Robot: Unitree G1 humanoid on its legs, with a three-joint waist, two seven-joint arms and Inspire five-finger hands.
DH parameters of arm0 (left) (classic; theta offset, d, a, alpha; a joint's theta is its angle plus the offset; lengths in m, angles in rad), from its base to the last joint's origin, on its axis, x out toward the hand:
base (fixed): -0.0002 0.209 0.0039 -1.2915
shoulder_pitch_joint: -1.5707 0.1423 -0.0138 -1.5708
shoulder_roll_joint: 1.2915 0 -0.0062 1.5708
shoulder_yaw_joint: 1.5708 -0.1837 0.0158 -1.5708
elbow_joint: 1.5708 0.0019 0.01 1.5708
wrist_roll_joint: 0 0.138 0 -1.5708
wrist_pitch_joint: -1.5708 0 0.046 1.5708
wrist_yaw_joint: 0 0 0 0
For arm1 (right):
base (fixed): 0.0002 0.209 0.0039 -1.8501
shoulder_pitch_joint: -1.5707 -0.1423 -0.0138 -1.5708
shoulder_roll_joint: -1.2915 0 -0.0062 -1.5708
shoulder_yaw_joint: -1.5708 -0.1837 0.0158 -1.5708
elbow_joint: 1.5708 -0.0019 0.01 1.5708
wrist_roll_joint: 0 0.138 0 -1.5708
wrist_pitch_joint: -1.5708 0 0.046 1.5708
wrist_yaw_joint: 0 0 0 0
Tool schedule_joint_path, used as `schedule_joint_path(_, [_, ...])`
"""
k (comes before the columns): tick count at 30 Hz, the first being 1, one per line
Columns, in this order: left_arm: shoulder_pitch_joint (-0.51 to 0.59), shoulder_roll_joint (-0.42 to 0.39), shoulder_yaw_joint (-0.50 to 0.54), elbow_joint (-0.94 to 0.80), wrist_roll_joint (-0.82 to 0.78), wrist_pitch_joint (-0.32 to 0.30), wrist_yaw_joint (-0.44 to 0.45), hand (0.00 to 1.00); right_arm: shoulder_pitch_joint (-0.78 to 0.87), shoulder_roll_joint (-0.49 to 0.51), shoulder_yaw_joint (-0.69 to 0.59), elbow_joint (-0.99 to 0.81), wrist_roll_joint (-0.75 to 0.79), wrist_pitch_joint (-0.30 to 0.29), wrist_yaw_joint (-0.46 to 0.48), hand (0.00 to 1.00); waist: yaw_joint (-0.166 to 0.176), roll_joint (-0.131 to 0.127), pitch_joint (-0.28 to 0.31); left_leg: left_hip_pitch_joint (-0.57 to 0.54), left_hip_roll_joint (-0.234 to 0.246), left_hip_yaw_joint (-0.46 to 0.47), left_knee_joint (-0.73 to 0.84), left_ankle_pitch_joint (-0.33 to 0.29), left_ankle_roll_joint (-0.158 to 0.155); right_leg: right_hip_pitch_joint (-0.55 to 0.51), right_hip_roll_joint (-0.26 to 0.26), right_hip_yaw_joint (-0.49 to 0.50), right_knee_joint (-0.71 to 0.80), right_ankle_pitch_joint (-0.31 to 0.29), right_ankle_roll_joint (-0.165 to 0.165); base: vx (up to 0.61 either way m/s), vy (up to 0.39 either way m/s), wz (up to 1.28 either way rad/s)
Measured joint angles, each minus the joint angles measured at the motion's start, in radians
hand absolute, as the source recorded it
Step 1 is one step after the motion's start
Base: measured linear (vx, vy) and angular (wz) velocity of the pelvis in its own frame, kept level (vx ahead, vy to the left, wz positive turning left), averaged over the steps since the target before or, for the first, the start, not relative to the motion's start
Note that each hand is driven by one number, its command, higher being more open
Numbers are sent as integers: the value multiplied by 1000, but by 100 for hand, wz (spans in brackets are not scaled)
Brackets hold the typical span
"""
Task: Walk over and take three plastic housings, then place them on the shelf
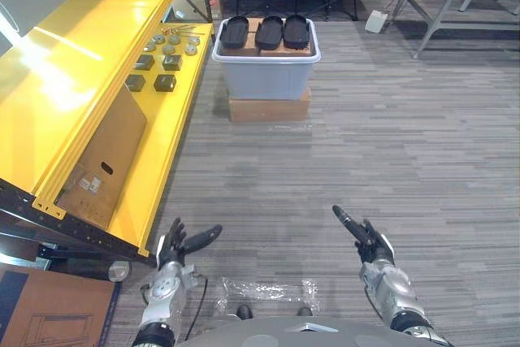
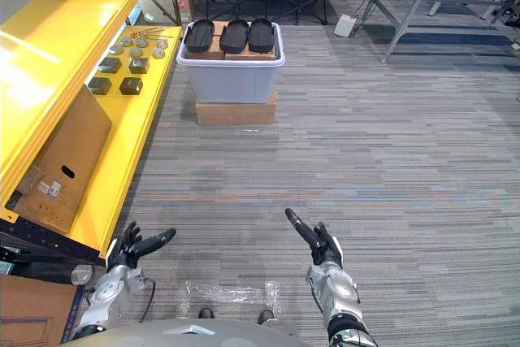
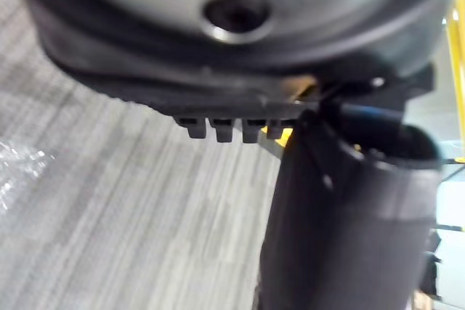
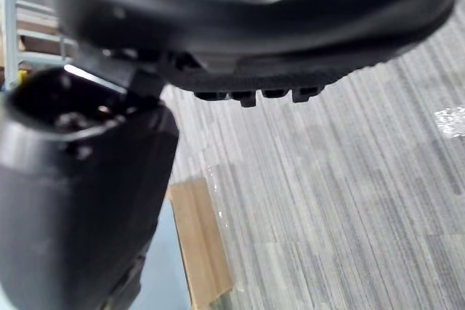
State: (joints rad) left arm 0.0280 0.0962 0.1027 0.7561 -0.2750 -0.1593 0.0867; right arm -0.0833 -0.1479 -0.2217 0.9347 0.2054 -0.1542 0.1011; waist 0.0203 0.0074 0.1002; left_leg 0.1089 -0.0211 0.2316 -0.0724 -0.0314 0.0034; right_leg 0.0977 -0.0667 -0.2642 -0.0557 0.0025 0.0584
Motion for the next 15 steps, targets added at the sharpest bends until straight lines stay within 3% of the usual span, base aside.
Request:
schedule_joint_path(10, [21, -21, -57, 2, -164, -11, -27, 100, 40, 45, 69, 0, 40, 3, -23, 100, -3, -3, 2, -2, -1, -2, 13, -7, -2, 8, -3, -3, 0, 4, 7, -6, -8, 0])
schedule_joint_path(15, [56, -22, -57, 9, -185, -11, -24, 100, 73, 69, 75, 1, 163, 37, -29, 100, -1, -3, 2, -12, -2, -5, 34, -12, -2, 9, -7, -4, 1, 4, 7, -72, -13, 2])
